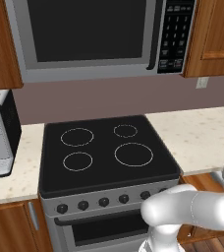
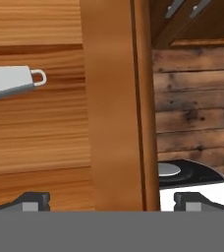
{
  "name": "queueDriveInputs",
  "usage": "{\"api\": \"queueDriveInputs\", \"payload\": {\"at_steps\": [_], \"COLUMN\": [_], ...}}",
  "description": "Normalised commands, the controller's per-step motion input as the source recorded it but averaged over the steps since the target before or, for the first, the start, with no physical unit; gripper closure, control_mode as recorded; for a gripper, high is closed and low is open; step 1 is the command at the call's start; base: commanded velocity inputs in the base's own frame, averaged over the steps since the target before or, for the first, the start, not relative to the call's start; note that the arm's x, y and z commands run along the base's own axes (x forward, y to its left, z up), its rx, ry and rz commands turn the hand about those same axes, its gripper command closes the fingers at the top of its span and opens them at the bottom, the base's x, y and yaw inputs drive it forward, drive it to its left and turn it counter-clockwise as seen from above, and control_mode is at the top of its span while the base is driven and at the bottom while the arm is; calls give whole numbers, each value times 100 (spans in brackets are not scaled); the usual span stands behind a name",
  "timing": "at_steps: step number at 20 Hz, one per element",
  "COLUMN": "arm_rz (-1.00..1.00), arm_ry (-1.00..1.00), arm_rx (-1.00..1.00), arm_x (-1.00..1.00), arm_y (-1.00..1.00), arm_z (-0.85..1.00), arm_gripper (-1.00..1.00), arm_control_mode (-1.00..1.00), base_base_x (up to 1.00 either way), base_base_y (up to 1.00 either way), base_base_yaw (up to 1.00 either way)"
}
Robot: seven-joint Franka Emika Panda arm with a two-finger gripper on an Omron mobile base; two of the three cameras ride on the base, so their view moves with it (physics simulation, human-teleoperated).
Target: Take the tongs from the drawer on the right and place them on the dining counter next to the tray containing the kebab skewer.
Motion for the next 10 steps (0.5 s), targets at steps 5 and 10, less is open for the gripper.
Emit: {"api": "queueDriveInputs", "payload": {"at_steps": [5, 10], "arm_rz": [-9, -16], "arm_ry": [0, 0], "arm_rx": [1, 3], "arm_x": [-100, -100], "arm_y": [-42, -64], "arm_z": [-34, -42], "arm_gripper": [-100, -100], "arm_control_mode": [-100, -100], "base_base_x": [0, 0], "base_base_y": [0, 0], "base_base_yaw": [0, 0]}}
